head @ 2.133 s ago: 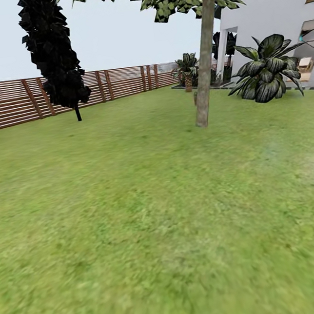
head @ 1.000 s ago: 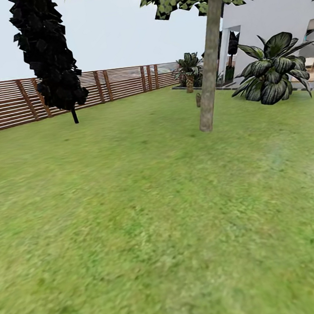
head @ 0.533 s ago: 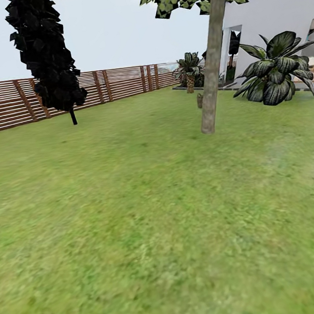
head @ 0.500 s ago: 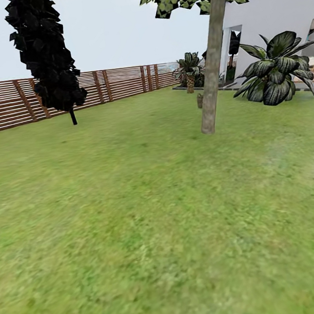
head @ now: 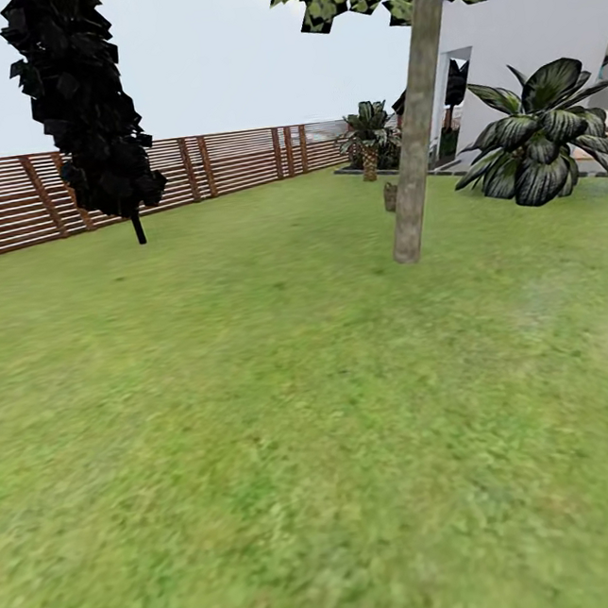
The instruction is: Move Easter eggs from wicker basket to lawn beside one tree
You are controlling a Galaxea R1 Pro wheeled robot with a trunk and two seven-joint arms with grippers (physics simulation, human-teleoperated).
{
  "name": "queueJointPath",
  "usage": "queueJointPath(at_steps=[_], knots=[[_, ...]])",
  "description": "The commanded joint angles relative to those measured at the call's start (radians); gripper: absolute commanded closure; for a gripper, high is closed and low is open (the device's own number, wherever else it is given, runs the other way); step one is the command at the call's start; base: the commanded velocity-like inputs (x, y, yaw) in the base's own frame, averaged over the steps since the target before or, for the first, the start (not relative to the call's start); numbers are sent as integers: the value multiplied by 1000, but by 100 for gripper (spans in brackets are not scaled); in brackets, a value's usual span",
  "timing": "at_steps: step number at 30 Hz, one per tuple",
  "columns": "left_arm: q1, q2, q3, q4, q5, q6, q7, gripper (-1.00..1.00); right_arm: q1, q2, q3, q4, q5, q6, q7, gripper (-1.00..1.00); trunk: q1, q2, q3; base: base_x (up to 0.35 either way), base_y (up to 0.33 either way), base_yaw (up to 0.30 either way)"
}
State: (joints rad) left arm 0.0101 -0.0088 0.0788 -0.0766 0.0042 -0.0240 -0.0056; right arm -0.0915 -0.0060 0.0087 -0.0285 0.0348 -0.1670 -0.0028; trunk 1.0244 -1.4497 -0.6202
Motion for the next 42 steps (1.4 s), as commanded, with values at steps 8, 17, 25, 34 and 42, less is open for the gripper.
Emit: queueJointPath(at_steps=[8, 17, 25, 34, 42], knots=[[1, 0, 7, -2, 0, -1, -1, -100, -1, 0, 0, 1, 4, -3, 0, -100, 1, 0, -1, 339, 0, 0], [1, 0, 7, -2, 0, -1, -1, -100, -1, 0, 0, 1, 4, -3, 0, -100, 1, 0, -1, 339, 0, 0], [1, 0, 7, -2, 0, -1, -1, -100, -1, 0, 0, 1, 4, -3, 0, -100, 1, 0, -1, 339, 0, 0], [1, 0, 8, -2, 0, -1, -1, -100, -1, 0, 0, 1, 4, -3, 0, -100, 1, 0, -1, 339, 0, 0], [1, 0, 7, -2, 0, -1, -1, -100, -1, 0, 0, 2, 4, -3, -1, -100, 1, 0, -1, 339, 0, 0]])
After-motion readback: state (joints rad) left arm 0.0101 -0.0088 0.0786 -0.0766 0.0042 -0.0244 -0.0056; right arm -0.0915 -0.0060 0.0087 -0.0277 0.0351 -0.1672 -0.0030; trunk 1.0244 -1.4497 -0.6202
